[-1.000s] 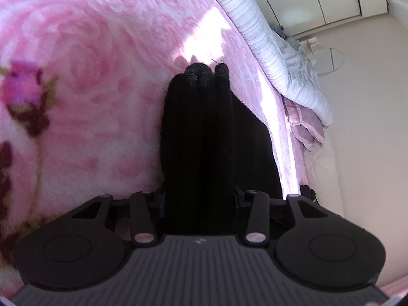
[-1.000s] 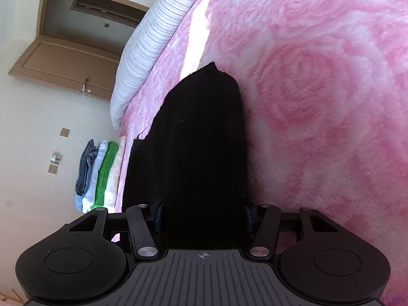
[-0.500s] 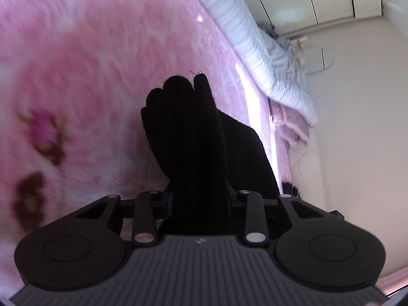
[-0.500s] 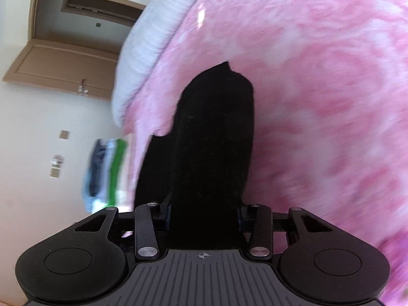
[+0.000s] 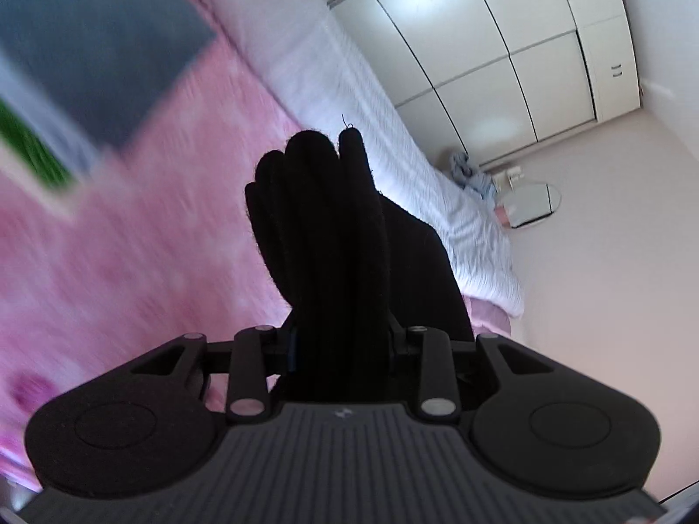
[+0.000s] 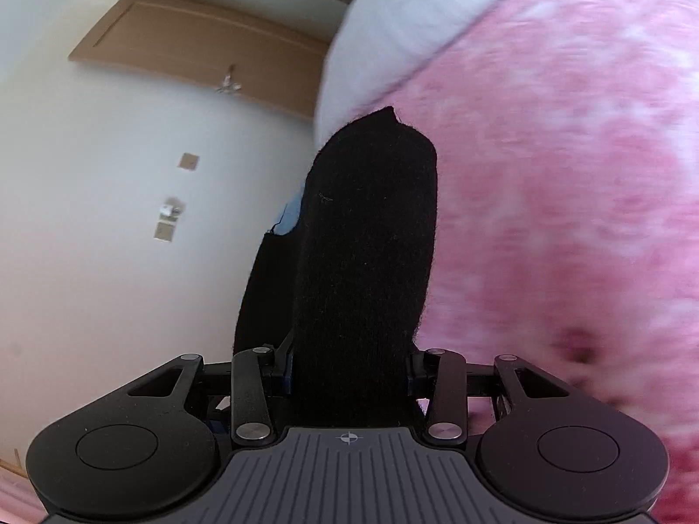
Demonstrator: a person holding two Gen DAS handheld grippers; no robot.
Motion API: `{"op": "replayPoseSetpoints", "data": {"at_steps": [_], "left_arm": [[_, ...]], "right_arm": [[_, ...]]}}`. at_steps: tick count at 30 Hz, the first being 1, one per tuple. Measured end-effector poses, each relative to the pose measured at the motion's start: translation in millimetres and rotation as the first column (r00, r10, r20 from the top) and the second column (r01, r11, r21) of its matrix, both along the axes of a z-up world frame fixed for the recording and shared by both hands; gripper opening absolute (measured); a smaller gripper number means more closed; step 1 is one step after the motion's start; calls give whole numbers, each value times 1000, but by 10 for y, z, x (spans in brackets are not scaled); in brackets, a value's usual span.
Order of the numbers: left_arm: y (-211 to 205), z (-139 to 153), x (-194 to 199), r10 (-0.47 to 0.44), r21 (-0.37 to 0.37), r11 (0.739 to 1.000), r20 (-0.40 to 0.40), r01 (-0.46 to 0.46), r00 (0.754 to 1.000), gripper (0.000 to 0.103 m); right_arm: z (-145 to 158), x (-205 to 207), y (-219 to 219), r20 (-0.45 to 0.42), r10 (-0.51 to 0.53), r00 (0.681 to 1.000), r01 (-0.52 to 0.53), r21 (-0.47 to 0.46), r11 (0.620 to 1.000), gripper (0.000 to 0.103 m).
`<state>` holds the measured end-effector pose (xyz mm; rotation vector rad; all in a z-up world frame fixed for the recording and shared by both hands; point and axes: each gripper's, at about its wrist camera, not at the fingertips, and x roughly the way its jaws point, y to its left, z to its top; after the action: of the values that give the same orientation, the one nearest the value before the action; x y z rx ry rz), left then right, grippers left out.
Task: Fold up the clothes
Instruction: 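Carry the black garment with both grippers over to the stack of folded clothes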
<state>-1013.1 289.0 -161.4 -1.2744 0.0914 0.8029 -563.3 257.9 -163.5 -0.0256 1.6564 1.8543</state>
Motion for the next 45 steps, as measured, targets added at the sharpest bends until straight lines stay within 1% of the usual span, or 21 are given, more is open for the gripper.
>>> {"op": "replayPoseSetpoints", "data": {"at_steps": [4,6,9,11,14,17,19,20,23,29,33,39,43,45], "left_arm": [[402,364,-793,-26,27,999,-39,27,999,29],[641,467,-1100,-35,38,999,-67,37,997,29],[993,544,-1445,-30,44,998,-109,35,994,29],[1230,565,-1649,-25,51,998,-133,32,991,29],[1586,498,-1881,-19,59,998,-152,28,988,29],[1894,362,-2030,-11,75,997,-177,25,984,29],[2074,223,-2183,4,56,998,-183,6,983,28],[2164,154,-2261,12,47,999,-185,-3,983,28],[2354,-3,-2218,1,24,1000,-203,4,979,28],[2515,-218,-2143,-19,17,1000,-208,23,978,28],[2595,-336,-2088,-30,19,999,-211,35,977,29],[2607,-441,-2082,-30,55,998,-230,44,973,29],[2577,-489,-2071,-29,96,994,-256,56,966,29],[2560,-486,-2057,-23,115,992,-255,54,967,29]], "right_arm": [[315,-877,264,-13,-25,1000,25,6,1000,41],[413,-1279,464,-15,-31,999,32,13,999,41],[502,-1789,801,9,-45,999,45,22,999,41],[522,-2066,1020,25,-49,998,48,36,998,41],[472,-2424,1349,39,-56,998,54,52,997,41],[376,-2739,1616,71,-68,995,65,54,996,41],[278,-2889,1765,86,-82,993,78,43,996,41],[226,-2954,1831,97,-83,992,80,40,996,41],[55,-3072,2004,121,-84,989,83,12,997,41],[-264,-3041,2240,131,-107,986,110,-10,994,41],[-377,-2972,2376,127,-112,986,114,-11,993,42],[-534,-2950,2437,164,-93,982,92,14,996,43],[-609,-2971,2431,174,-93,980,88,37,995,44],[-609,-2995,2414,191,-95,977,85,58,995,44]]}}
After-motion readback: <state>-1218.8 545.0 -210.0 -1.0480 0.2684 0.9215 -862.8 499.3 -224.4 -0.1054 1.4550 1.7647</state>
